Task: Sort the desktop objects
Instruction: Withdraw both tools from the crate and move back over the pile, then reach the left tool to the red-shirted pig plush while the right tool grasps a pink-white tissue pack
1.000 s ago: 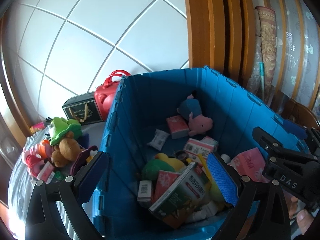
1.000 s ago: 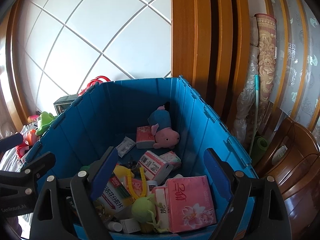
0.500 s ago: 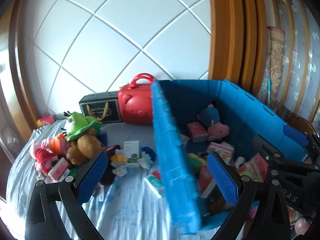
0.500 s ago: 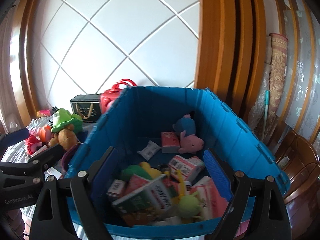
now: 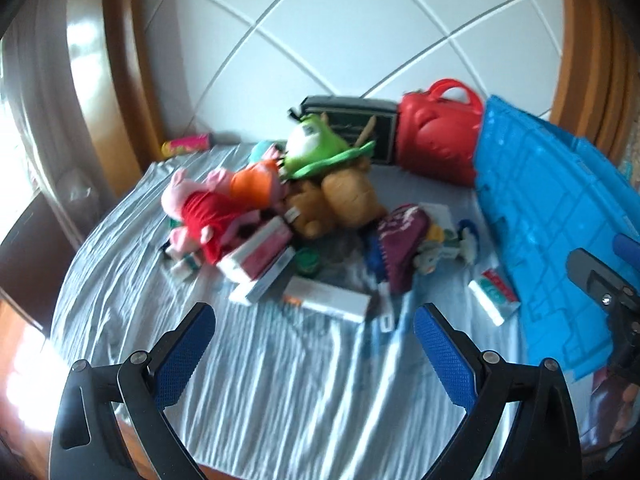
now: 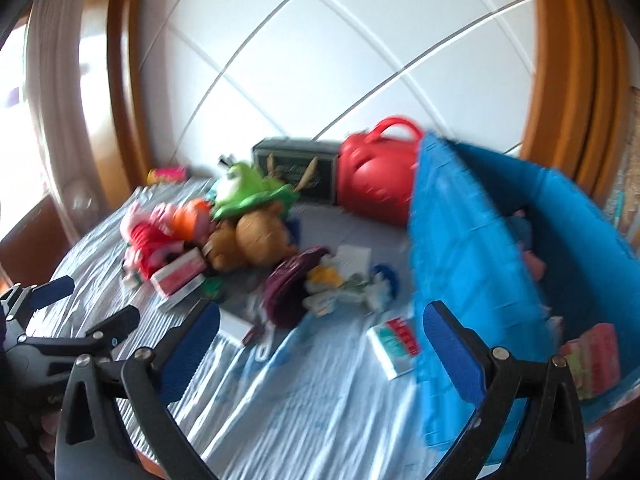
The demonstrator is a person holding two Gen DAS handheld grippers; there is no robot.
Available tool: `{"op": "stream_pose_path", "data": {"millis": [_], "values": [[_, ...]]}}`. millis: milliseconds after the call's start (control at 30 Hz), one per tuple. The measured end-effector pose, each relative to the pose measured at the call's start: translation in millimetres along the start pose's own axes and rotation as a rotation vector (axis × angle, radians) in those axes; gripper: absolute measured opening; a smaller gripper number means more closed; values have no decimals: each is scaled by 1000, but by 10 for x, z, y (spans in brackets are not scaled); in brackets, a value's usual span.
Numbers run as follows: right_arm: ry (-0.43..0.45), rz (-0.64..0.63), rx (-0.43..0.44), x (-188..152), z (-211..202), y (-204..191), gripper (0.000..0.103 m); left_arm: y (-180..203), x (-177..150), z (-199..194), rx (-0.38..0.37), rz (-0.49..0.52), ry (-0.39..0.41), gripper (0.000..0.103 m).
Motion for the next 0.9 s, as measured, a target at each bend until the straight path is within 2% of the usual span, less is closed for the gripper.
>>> {"op": "stream_pose_path", "data": {"millis": [167,233,367,533,733,800,900], "values": [[-123,-58,60,-240,513,-554,103,-694,-375,424,114,-110,-130,101],[-156,-64,85,-317,704,-652,103,-946,-499,531,147,-162,-172,101],[-205,-46,130,-364,1019,-844,103,-1272,-561,587,190,-198,-181,101],[-219,-116,162,-255,1249,-1360,103,-1611,-382,748,203,-217,-159,101],[-205,-85,133,-102,1596,-1861,103,-2064,19,1198,160,-180,-125,101],[-202,-54,97,-55,1767,-2035,103,-2197,187,1437,123,-133,-109,100],[-211,22,39,-16,2035,-2258,103,-2352,383,1817,63,-35,-110,92]]}}
Point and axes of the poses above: each gripper's, at about its wrist camera, not at the fingertips, and z roughly the way its jaws point, y to its right, x to its top, the point moved 5 cm from there along z, roughly the way its jaws point, and after that the axes turned 8 degrees about z, right-handed, at the moved point
